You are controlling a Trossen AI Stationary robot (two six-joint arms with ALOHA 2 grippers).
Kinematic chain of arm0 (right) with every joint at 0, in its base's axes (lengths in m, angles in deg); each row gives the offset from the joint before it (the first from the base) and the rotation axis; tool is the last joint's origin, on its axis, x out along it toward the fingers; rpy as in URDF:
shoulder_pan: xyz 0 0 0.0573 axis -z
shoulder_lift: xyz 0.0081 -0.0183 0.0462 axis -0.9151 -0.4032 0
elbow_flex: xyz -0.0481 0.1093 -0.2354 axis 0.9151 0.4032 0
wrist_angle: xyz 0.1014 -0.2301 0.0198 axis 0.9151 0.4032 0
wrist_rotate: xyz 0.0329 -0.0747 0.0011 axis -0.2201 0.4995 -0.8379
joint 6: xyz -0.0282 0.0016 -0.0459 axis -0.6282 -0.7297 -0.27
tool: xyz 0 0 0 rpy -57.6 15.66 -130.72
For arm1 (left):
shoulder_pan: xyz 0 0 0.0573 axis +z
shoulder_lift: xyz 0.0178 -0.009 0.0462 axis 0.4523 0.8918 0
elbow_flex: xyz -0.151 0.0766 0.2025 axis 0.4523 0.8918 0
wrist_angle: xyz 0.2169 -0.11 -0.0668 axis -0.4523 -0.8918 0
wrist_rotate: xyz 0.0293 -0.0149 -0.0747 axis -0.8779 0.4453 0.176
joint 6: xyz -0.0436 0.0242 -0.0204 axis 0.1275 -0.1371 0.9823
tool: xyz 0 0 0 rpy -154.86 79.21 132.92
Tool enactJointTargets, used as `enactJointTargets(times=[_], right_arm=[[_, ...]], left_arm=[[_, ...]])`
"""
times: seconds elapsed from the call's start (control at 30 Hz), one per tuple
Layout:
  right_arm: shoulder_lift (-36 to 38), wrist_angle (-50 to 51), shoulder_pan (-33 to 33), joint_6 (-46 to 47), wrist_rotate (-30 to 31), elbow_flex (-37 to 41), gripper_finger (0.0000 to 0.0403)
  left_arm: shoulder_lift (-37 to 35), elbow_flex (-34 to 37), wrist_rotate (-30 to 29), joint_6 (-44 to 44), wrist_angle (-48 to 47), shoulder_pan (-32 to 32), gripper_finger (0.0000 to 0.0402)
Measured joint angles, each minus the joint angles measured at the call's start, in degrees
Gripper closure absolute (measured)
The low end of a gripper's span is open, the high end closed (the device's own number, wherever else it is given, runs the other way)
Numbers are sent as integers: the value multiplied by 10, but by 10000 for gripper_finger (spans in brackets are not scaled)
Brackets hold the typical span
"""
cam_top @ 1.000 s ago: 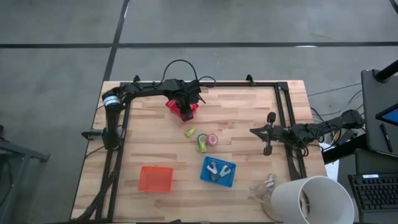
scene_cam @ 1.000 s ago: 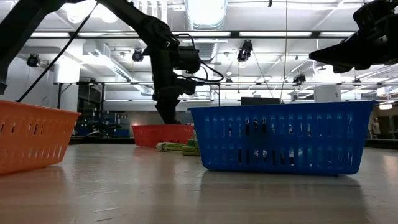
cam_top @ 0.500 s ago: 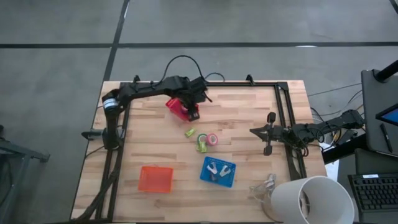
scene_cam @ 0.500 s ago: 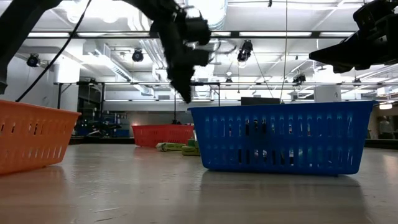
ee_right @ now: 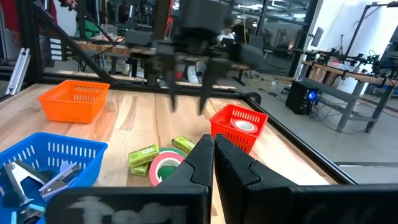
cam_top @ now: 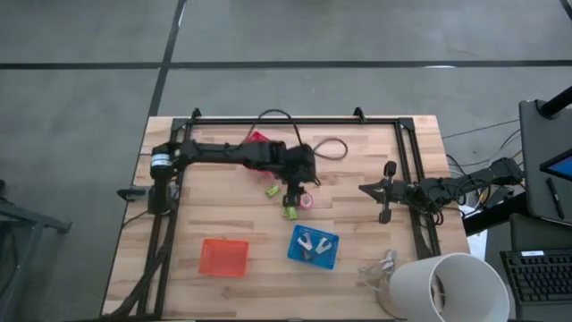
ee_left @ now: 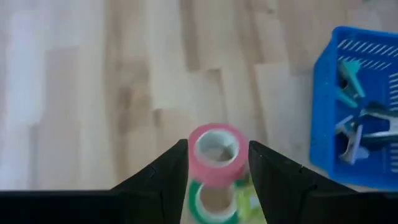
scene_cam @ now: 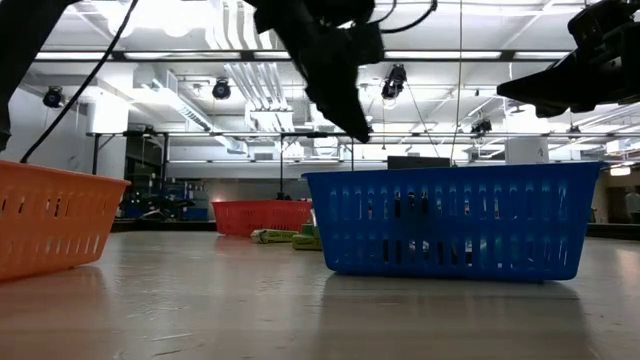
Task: Pick and place Stapler, Stapler remover, tape
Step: Put the pink tape into the red bin
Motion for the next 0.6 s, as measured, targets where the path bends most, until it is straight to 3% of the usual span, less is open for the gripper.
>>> enactJointTargets(times=[0.3, 0.6], right_arm=[[0, 1, 0, 0, 0, 0, 394], [0, 4, 0, 0, 0, 0, 394]], left_arm=[[66, 0, 29, 1, 33, -17, 232], [105, -1, 33, -15, -14, -22, 232]])
